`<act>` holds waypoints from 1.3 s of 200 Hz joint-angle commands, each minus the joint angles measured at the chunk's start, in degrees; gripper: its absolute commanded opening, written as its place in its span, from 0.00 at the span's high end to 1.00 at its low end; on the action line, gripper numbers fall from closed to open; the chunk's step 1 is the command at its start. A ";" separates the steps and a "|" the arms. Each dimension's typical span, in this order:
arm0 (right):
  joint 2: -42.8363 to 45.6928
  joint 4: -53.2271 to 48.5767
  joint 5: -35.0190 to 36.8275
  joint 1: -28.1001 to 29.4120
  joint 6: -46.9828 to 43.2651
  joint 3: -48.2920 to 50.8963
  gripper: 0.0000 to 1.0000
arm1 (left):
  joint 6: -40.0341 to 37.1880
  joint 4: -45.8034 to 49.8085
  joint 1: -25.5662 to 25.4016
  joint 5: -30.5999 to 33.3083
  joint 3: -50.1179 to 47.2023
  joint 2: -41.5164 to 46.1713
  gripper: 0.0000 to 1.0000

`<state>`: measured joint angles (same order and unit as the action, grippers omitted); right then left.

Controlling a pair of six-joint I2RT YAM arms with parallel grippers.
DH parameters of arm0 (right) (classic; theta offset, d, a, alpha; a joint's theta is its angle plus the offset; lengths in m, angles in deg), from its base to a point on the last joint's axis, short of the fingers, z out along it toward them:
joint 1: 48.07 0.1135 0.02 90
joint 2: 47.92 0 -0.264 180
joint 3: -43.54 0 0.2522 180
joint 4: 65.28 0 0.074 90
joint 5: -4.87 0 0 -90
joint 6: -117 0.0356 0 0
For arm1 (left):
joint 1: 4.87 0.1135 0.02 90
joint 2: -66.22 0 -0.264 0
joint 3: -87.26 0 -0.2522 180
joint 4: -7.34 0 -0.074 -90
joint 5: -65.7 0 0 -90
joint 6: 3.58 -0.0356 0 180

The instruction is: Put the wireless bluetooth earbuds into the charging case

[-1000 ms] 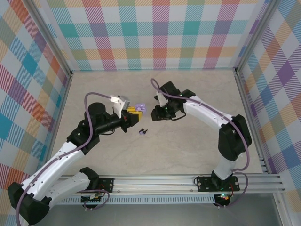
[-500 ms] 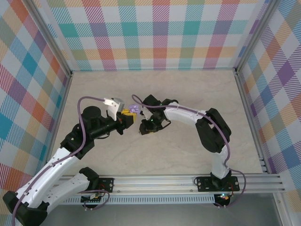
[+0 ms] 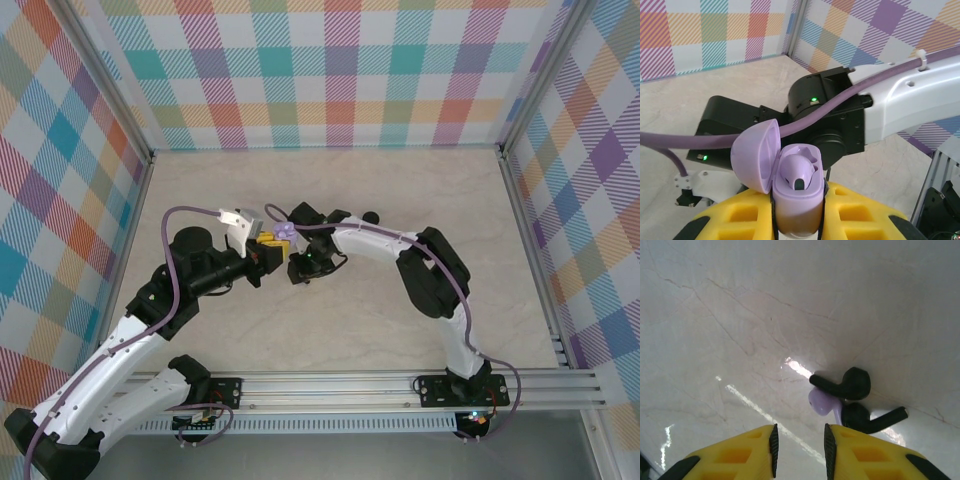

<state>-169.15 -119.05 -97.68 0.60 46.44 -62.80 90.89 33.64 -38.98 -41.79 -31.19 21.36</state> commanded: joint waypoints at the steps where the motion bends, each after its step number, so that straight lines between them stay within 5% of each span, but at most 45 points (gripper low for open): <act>1: -1.81 -3.17 2.85 0.90 -1.84 -3.21 0.67 | 0.19 -1.46 -0.48 -1.42 1.14 0.57 0.92; 260: -10.17 -10.43 13.95 4.51 -1.19 -11.22 0.63 | 0.10 -1.37 -0.52 -1.17 0.31 1.53 0.92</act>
<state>-176.99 -127.26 -85.93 4.86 44.30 -72.48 91.07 33.40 -38.98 -42.23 -31.19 21.87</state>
